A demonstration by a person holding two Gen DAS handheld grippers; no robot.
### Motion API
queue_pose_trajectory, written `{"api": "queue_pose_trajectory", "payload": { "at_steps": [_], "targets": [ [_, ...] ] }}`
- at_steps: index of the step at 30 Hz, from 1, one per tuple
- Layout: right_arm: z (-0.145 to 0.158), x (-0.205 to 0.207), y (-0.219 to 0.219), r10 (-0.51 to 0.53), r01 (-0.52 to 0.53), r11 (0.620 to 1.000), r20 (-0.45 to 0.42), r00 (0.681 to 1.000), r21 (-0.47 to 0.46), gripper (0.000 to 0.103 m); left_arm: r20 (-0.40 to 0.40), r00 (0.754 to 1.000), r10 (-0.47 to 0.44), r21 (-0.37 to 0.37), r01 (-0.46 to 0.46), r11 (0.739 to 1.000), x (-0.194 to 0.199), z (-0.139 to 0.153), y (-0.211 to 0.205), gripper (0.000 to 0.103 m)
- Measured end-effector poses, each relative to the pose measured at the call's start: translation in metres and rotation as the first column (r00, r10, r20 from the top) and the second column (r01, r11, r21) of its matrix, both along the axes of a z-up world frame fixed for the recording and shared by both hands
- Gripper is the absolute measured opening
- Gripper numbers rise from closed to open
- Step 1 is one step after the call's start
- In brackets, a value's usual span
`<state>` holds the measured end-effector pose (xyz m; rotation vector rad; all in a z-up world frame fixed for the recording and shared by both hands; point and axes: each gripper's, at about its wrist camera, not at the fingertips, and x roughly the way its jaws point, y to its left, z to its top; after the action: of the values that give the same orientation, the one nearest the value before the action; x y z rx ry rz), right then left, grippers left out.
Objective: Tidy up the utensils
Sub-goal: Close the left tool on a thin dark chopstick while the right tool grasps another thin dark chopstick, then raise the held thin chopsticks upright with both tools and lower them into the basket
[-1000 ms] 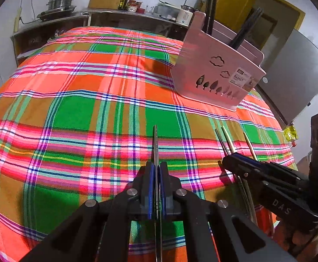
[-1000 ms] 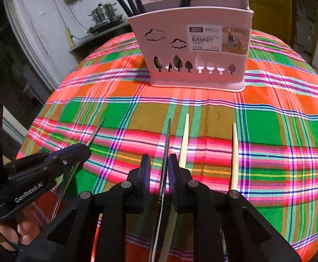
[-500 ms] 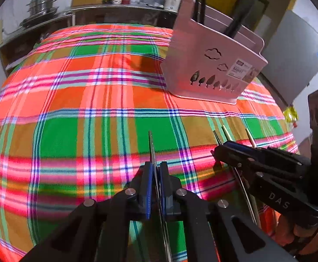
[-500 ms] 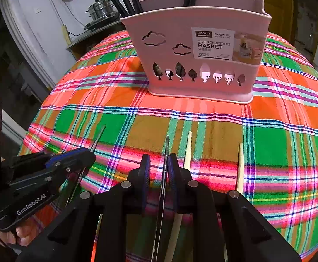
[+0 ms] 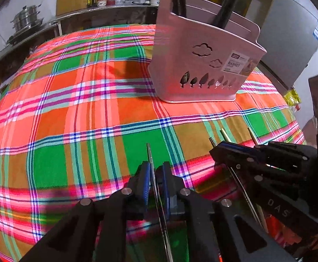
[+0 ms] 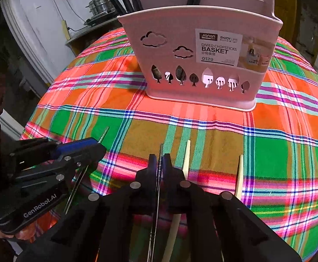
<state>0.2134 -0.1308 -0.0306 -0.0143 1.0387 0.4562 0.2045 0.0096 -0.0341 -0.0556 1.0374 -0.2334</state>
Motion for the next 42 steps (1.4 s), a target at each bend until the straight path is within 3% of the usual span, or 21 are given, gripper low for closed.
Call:
{"api": "queue_pose_trajectory", "payload": {
  "at_steps": [3, 10, 17, 30, 42],
  "targets": [
    [0.0, 0.001, 0.0, 0.002, -0.002, 1.0, 0.001, 1.0, -0.001, 0.004, 0.006, 1.0, 0.004, 0.017, -0.004, 1.0, 0.0, 0.0, -0.002, 0.005],
    [0.01, -0.002, -0.007, -0.008, 0.008, 0.999, 0.002, 1.0, 0.042, 0.004, 0.022, 1.0, 0.016, -0.037, -0.015, 0.999, -0.005, 0.013, 0.003, 0.004],
    [0.044, -0.007, -0.017, -0.019, 0.013, 0.997, 0.072, 0.997, 0.083, 0.004, 0.11, 0.994, 0.005, -0.062, 0.002, 0.998, -0.016, 0.057, 0.005, 0.004],
    [0.119, -0.023, -0.036, -0.061, 0.021, 0.986, 0.239, 0.969, 0.166, 0.004, 0.282, 0.959, -0.005, -0.069, 0.025, 0.997, -0.033, 0.137, 0.004, 0.004],
    [0.123, -0.038, -0.046, -0.065, 0.02, 0.984, 0.258, 0.964, 0.177, 0.004, 0.271, 0.962, -0.015, -0.068, 0.035, 0.997, -0.047, 0.132, -0.001, 0.004]
  ]
}}
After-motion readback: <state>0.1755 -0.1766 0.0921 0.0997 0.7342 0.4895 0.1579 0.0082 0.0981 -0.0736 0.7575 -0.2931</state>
